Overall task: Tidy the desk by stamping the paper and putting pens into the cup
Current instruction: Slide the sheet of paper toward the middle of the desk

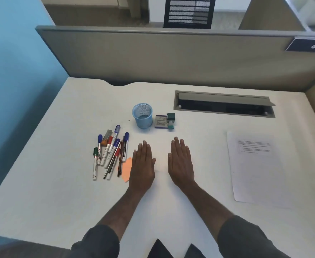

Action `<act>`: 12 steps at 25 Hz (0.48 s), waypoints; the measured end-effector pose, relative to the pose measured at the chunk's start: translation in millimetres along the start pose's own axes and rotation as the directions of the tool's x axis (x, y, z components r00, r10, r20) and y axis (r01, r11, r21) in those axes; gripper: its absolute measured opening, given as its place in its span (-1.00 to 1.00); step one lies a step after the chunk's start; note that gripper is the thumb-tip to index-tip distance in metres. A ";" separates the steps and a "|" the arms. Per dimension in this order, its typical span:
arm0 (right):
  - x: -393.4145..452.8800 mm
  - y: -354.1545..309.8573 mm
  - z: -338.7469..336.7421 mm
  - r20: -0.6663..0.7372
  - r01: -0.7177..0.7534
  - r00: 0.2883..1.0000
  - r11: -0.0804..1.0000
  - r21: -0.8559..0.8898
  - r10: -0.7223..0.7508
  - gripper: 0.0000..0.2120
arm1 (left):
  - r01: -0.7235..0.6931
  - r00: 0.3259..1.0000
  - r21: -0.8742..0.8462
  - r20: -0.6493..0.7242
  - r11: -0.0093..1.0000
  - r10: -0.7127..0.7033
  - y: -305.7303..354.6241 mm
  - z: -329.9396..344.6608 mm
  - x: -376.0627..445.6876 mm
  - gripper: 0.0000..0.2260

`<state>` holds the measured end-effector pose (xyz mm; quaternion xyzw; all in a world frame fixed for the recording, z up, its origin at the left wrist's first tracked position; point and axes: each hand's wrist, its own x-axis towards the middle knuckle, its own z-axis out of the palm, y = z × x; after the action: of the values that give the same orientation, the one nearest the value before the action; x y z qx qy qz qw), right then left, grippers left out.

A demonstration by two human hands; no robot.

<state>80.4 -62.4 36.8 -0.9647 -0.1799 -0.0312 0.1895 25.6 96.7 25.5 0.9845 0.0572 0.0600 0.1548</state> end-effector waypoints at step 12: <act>-42.0 85.7 -36.4 -0.007 -0.138 0.990 0.990 -0.020 0.138 -0.45 | -0.093 0.993 0.000 0.072 0.996 0.093 84.8 29.8 -5.1 -0.50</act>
<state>72.3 -164.2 34.7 -0.9767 -0.1118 -0.0227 0.1817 32.6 7.0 23.3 0.9878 0.0057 0.0315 0.1522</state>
